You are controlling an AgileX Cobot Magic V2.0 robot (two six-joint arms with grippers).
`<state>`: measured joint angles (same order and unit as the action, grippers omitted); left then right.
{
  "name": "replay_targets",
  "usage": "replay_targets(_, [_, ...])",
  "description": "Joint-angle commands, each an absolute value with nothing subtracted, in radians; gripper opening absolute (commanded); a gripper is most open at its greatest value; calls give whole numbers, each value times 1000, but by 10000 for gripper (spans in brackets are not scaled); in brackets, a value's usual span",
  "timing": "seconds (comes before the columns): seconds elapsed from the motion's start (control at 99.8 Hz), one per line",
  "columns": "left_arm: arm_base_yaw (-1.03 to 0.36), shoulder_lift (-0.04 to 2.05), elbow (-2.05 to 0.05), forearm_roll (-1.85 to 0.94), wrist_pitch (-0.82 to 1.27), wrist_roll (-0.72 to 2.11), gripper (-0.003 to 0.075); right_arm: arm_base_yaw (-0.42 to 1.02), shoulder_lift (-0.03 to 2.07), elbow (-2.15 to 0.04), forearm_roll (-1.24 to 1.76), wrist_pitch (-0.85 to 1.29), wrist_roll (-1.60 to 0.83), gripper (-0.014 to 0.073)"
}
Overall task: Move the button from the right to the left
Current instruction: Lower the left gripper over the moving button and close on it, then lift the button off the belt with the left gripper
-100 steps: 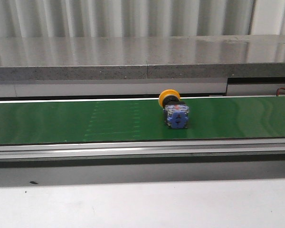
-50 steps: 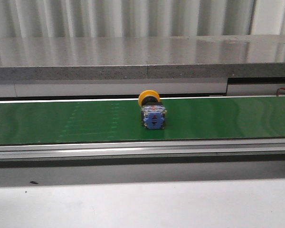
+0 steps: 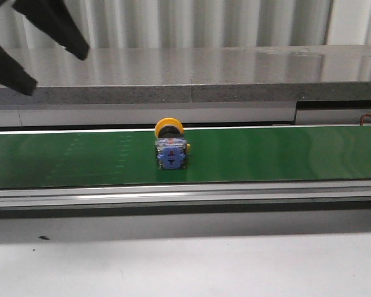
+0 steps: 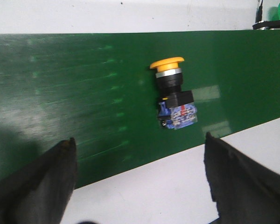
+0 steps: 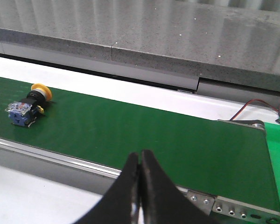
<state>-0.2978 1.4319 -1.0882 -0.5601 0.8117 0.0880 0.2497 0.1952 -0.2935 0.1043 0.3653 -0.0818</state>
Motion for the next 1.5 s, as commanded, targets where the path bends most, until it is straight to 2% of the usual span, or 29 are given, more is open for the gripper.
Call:
replay_targets(0.0, [-350, 1461, -1167, -563, 790, 9, 545, 252, 204, -320, 103, 292, -91, -68])
replay_targets(0.2, [-449, 1580, -1295, -416, 840, -151, 545, 252, 204, -320, 103, 292, -91, -68])
replay_targets(0.561, [-550, 1736, -1493, -86, 1102, -418, 545, 252, 204, -320, 103, 292, -91, -68])
replay_targets(1.072, [-546, 1854, -1503, -55, 1061, -448, 541, 252, 204, -320, 103, 292, -91, -68])
replay_targets(1.142, [-546, 1859, -1503, -50, 1058, -448, 482, 252, 204, -320, 103, 292, -91, -68])
replay_targets(1.263, [-546, 1857, -1503, -49, 1058, -448, 250, 252, 204, -320, 103, 292, -91, -68])
replay_targets(1.333, [-546, 1855, -1503, -43, 1060, -448, 150, 252, 204, -320, 103, 292, -91, -68])
replay_targets(1.403, [-546, 1848, -1503, -41, 1071, -448, 103, 252, 204, -320, 103, 292, -91, -68])
replay_targets(1.493, [-546, 1831, -1503, -26, 1087, -448, 99, 252, 204, -320, 103, 292, -91, -68])
